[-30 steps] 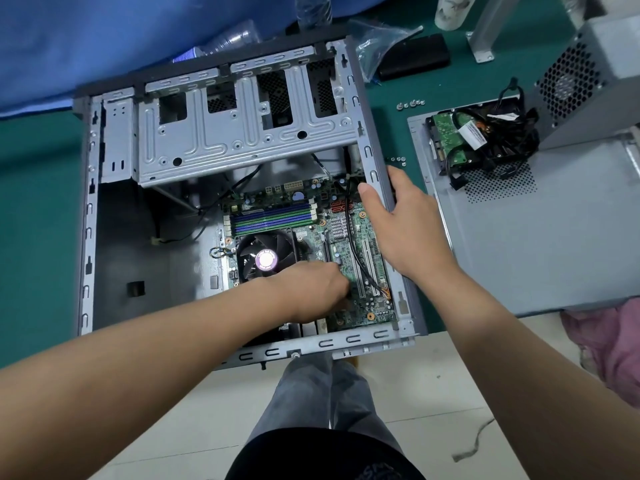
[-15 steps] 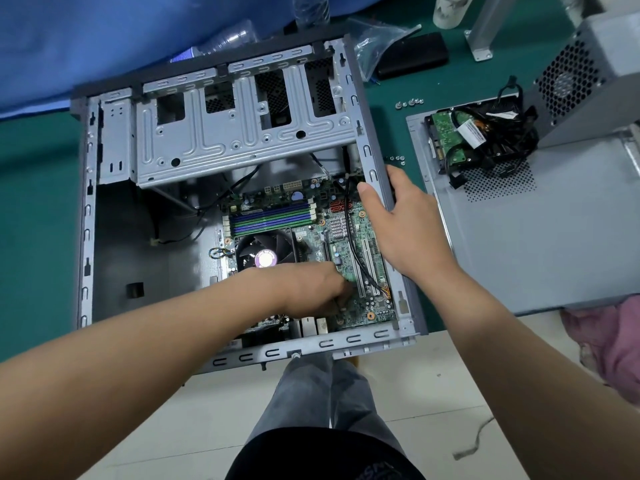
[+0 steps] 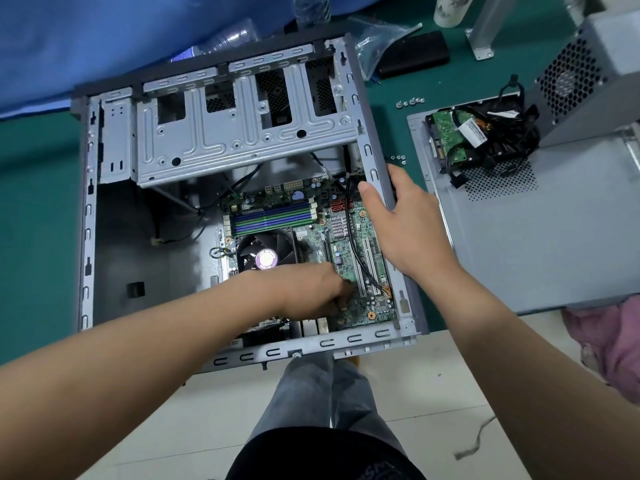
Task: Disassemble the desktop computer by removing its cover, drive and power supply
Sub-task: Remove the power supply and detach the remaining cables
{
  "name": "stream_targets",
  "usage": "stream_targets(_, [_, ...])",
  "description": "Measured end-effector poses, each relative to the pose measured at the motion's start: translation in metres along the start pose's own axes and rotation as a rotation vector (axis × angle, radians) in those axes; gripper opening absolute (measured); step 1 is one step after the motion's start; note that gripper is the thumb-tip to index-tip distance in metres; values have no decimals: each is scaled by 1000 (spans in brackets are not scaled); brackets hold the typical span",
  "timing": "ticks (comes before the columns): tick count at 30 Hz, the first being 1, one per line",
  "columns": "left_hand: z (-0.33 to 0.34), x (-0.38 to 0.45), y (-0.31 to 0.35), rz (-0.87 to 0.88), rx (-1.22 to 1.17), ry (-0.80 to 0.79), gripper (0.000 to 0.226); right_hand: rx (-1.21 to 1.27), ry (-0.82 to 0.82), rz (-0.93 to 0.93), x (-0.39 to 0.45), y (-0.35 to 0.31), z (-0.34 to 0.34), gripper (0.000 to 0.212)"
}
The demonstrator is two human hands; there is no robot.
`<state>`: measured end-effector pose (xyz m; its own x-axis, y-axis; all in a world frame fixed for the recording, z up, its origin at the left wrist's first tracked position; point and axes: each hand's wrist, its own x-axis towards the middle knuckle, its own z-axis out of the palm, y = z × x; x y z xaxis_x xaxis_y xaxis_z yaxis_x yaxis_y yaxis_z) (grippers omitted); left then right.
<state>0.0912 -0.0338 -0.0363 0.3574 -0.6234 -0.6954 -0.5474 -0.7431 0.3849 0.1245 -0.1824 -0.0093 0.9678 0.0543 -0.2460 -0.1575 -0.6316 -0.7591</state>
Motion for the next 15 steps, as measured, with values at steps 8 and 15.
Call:
stream_targets(8, [6,2,2,-62,144,72,32,10,4,-6,-1,0,0,49])
stream_targets(15, [3,1,-2,8,78,-11,20,17,11,-5,0,1,0,49])
